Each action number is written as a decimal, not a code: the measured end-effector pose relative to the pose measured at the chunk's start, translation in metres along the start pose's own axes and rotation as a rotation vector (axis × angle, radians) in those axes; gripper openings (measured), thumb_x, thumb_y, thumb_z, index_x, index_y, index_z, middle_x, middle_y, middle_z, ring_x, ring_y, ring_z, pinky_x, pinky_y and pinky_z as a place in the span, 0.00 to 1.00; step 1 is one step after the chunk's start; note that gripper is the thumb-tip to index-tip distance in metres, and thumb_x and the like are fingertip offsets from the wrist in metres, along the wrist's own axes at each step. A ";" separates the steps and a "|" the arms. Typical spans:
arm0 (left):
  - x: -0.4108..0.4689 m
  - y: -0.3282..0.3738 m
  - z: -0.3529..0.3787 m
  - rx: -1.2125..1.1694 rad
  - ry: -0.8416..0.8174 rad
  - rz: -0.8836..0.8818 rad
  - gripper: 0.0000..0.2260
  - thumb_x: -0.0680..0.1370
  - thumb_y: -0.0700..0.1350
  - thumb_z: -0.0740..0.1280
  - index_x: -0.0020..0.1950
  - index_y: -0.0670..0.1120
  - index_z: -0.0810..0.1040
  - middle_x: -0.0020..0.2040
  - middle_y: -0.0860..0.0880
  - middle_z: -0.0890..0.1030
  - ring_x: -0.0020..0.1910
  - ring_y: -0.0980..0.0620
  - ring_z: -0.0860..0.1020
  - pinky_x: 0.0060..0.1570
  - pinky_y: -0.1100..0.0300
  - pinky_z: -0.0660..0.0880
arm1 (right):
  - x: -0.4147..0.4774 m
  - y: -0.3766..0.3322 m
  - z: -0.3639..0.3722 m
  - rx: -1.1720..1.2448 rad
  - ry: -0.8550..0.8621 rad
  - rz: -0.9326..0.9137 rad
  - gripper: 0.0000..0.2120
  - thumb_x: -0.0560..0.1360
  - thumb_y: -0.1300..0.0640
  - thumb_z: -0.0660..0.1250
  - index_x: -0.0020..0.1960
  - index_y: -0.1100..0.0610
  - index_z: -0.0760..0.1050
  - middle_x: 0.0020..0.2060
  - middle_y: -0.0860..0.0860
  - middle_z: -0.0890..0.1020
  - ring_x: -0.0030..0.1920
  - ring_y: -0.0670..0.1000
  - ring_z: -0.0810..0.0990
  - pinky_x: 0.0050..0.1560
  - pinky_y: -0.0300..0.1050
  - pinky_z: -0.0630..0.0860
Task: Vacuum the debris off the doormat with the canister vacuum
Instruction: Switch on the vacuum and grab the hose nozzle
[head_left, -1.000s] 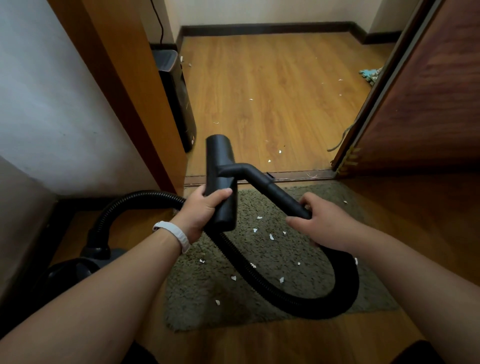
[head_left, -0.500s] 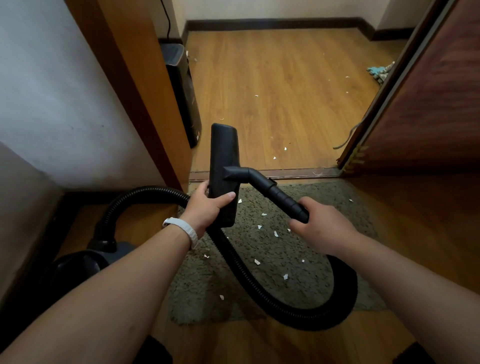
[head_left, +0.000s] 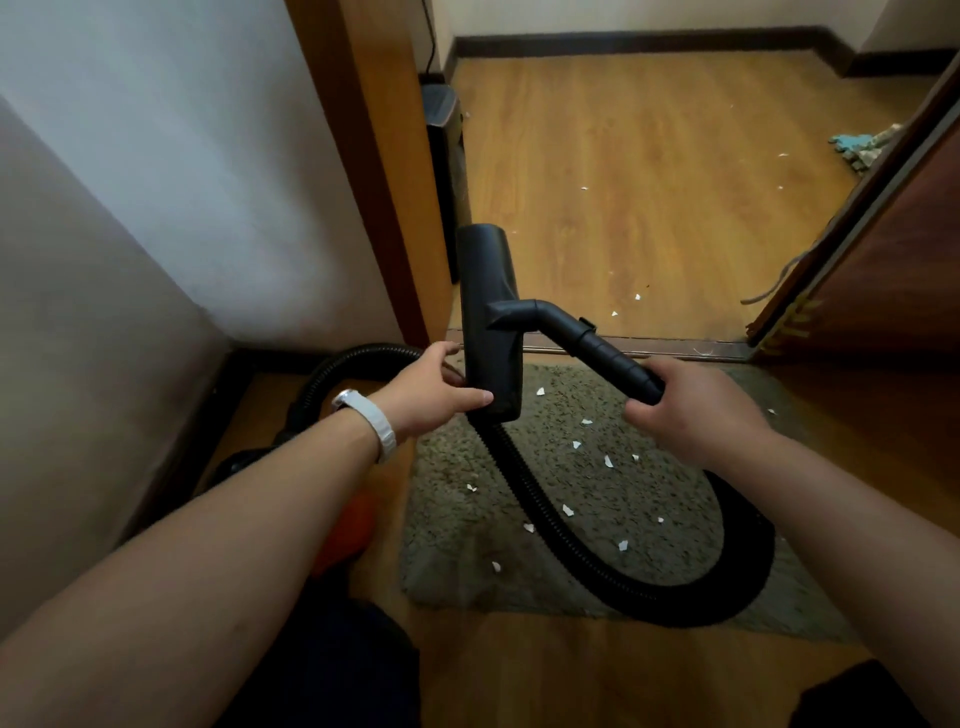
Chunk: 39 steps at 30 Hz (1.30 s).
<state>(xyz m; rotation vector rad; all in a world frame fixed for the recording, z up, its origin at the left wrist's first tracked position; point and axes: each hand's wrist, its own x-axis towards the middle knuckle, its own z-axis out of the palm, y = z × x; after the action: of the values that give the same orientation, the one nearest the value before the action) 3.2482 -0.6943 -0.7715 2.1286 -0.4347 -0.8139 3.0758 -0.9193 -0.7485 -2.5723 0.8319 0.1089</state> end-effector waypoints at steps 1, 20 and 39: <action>-0.009 -0.001 -0.012 0.036 0.022 0.020 0.36 0.75 0.49 0.75 0.78 0.50 0.61 0.57 0.52 0.77 0.52 0.57 0.78 0.46 0.61 0.74 | 0.000 -0.006 0.002 -0.011 0.001 -0.024 0.10 0.73 0.47 0.69 0.53 0.44 0.74 0.36 0.48 0.79 0.34 0.51 0.80 0.33 0.44 0.77; -0.161 -0.229 -0.141 0.321 0.188 -0.218 0.45 0.69 0.55 0.79 0.80 0.50 0.59 0.76 0.51 0.65 0.74 0.50 0.65 0.72 0.51 0.65 | -0.014 -0.143 0.070 -0.172 -0.127 -0.428 0.12 0.74 0.46 0.70 0.55 0.47 0.76 0.34 0.48 0.78 0.32 0.49 0.77 0.29 0.40 0.71; -0.144 -0.305 -0.146 0.919 -0.016 -0.126 0.67 0.59 0.68 0.78 0.74 0.61 0.26 0.83 0.47 0.45 0.77 0.42 0.61 0.71 0.46 0.66 | 0.001 -0.168 0.113 -0.170 -0.200 -0.426 0.09 0.74 0.47 0.71 0.51 0.47 0.75 0.33 0.50 0.80 0.31 0.51 0.79 0.32 0.47 0.79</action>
<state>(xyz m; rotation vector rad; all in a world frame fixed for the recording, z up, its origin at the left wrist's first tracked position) 3.2509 -0.3441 -0.8826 3.0148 -0.7978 -0.7788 3.1796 -0.7502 -0.7874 -2.7767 0.2004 0.3121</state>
